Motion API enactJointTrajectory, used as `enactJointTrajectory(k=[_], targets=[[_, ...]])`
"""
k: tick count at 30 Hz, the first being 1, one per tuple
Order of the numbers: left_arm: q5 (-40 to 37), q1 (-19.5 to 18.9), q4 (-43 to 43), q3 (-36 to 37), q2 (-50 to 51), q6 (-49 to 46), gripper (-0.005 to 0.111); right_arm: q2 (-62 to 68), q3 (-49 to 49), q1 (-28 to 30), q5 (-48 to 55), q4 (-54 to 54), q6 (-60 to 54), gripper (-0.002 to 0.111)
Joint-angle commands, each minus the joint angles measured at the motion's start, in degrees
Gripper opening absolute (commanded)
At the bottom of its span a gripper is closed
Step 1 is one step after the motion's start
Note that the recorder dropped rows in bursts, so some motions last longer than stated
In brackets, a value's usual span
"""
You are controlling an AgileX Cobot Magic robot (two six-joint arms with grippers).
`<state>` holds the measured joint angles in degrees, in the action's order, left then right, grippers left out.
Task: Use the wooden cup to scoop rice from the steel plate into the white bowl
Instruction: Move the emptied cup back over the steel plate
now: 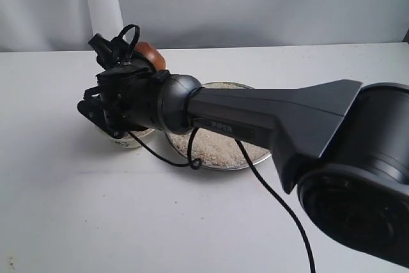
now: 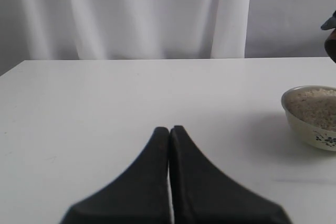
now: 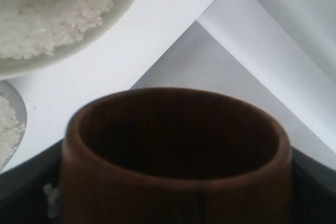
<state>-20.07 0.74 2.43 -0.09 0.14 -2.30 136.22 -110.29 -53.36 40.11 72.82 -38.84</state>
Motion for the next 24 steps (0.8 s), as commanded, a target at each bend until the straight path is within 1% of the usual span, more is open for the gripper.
enactJointTrajectory(k=[1, 3, 6, 9, 12, 16, 20, 22, 24], targets=[[0.3, 0.1, 0.0, 0.1, -0.1, 0.2, 0.000, -0.5, -0.5, -0.7, 0.6, -1.6, 2.3, 0.000], [0.3, 0.1, 0.0, 0.1, -0.1, 0.2, 0.000, -0.7, -0.5, -0.8, 1.5, -5.3, 2.7, 0.000], [0.3, 0.1, 0.0, 0.1, -0.1, 0.2, 0.000, -1.8, -0.5, -0.6, 2.1, -13.8, 3.2, 0.000], [0.3, 0.1, 0.0, 0.1, -0.1, 0.2, 0.000, -4.5, -0.5, 0.2, 2.4, -22.9, 3.1, 0.000], [0.3, 0.1, 0.0, 0.1, -0.1, 0.2, 0.000, -8.1, -0.5, 1.2, 4.5, -29.8, 0.9, 0.000], [0.3, 0.1, 0.0, 0.1, -0.1, 0.2, 0.000, -12.7, -0.5, 3.1, 10.2, -39.3, -4.3, 0.000], [0.3, 0.1, 0.0, 0.1, -0.1, 0.2, 0.000, -16.2, -0.5, 6.7, 17.1, -48.5, -7.6, 0.000], [0.3, 0.1, 0.0, 0.1, -0.1, 0.2, 0.000, -17.2, -0.5, 8.7, 20.6, -50.7, -8.5, 0.000], [0.3, 0.1, 0.0, 0.1, -0.1, 0.2, 0.000, -17.4, -0.5, 10.3, 24.8, -50.5, -9.0, 0.000]])
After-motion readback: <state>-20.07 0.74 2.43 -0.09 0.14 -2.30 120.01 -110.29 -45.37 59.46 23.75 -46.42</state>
